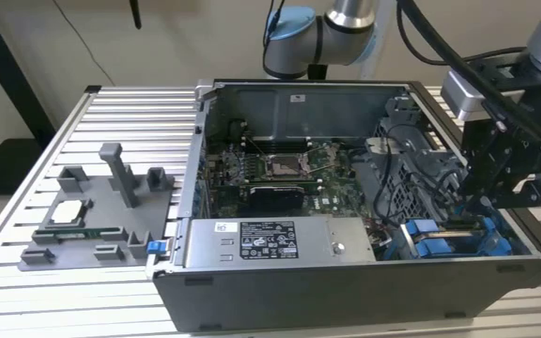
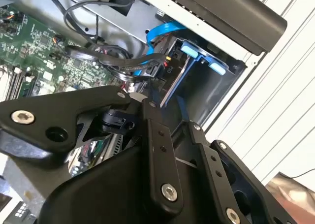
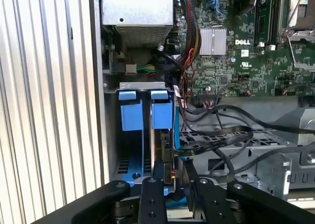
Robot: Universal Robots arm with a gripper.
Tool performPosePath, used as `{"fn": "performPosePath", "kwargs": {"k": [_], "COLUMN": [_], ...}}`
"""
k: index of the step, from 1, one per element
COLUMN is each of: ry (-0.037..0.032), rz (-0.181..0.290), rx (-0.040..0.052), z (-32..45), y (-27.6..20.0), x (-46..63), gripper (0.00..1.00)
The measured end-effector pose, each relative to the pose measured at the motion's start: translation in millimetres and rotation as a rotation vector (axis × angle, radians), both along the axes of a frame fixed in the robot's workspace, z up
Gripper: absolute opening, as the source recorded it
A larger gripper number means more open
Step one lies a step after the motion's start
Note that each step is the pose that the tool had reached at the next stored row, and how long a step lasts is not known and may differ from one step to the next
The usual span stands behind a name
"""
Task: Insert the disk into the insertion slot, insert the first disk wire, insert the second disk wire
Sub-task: 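Insert the second disk wire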
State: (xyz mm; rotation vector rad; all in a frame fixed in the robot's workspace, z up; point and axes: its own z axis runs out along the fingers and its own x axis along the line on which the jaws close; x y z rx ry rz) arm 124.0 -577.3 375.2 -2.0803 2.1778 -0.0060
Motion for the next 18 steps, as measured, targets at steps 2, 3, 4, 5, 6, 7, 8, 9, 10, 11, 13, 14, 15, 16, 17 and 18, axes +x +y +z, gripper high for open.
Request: {"fn": "performPosePath", "kwargs": {"k": [2,3,4,5,6,7,8,9,10,11,13,14,15,16,17,18], "ry": [0.0041,0.0071,0.0101,0.0128,0.0156,0.0184,0.0214,0.0246,0.0271,0.0278,0.0280,0.0280,0.0280,0.0280,0.0280,0.0280], "rz": [0.000,0.000,0.000,0.000,0.000,0.000,0.000,0.000,0.000,0.000,0.000,0.000,0.000,0.000,0.000,0.000], "rx": [-0.0001,-0.0002,-0.0003,-0.0002,-0.0005,-0.0006,-0.0007,-0.0008,-0.0005,-0.0005,-0.0008,-0.0009,-0.0014,-0.0016,-0.0017,-0.0018], "z": [3.4,4.9,6.6,8.1,9.8,11.4,13.1,14.8,15.9,16.2,16.3,16.3,16.4,16.4,16.4,16.4], "y": [0.0,0.0,0.0,0.0,0.0,0.0,0.0,0.0,0.0,0.0,0.0,0.0,0.0,0.0,0.0,0.0], "x": [0.1,0.0,0.0,0.0,0.0,0.0,0.0,0.0,0.0,-0.1,0.0,0.0,0.0,0.0,0.0,0.0], "gripper": [1.00,1.00,1.00,1.00,1.00,1.00,1.00,1.00,1.00,1.00,1.00,1.00,1.00,1.00,1.00,1.00]}}
